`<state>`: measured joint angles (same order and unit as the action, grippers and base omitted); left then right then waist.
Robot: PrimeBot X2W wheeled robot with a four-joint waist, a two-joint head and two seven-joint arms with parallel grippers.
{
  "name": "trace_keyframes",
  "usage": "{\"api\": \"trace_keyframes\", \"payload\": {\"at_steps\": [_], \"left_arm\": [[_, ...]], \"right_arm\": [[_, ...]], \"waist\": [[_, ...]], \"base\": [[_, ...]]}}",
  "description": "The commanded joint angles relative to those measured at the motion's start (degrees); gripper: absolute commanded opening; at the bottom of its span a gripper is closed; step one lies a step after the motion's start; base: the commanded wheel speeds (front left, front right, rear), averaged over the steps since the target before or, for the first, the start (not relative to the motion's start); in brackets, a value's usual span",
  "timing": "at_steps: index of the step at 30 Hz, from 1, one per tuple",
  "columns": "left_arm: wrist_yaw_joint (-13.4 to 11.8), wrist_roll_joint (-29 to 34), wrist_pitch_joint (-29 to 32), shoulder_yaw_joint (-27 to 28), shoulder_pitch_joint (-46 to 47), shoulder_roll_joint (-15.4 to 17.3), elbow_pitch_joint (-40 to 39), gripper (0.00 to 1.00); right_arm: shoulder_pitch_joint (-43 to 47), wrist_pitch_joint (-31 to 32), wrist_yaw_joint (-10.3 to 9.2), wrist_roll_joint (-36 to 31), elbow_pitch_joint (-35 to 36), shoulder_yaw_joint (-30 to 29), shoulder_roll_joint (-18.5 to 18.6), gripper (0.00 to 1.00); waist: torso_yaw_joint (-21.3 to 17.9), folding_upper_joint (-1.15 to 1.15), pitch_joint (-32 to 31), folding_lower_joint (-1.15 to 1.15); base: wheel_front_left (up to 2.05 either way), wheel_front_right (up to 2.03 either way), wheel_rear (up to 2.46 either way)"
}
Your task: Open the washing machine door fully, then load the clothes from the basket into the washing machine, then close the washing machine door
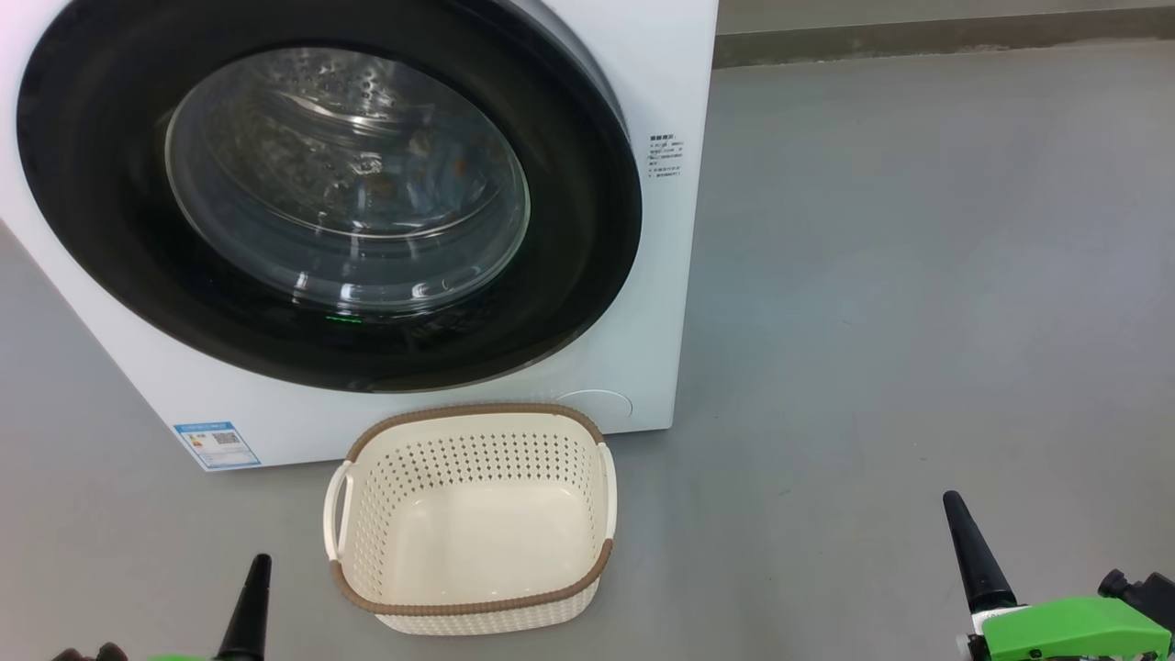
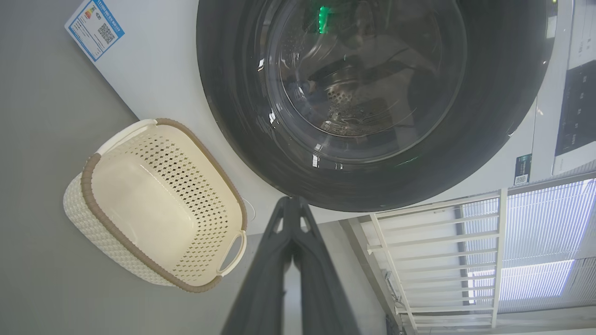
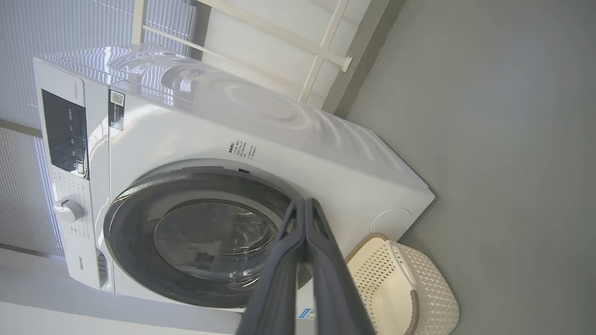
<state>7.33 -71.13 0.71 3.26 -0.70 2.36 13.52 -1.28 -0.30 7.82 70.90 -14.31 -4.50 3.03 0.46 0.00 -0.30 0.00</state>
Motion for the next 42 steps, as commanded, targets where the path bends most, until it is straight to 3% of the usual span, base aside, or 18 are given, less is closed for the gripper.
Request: {"api": "trace_keyframes", "payload": {"at_steps": [1,30,42], "left_arm": [[0.1,-2.0,0.6,1.8,3.3,0.6,-1.0,0.00],[0.2,-20.7,5.7,3.3,6.8,0.6,0.5,0.00],[0.2,-21.0,5.8,3.3,6.9,0.6,0.5,0.00]], "right_arm": [[-2.6,0.6,-0.25,2.1,1.2,0.6,0.7,0.00],[-4.8,5.8,-0.33,21.9,0.4,-0.9,0.7,0.00],[-4.8,6.0,-0.33,22.1,0.3,-1.0,0.6,0.00]], "waist": [[0.0,0.00,0.0,0.00],[-0.5,0.00,0.5,0.00],[-0.5,0.00,0.5,0.00]], "base": [[0.00,0.00,0.00],[0.00,0.00,0.00],[0.00,0.00,0.00]]}}
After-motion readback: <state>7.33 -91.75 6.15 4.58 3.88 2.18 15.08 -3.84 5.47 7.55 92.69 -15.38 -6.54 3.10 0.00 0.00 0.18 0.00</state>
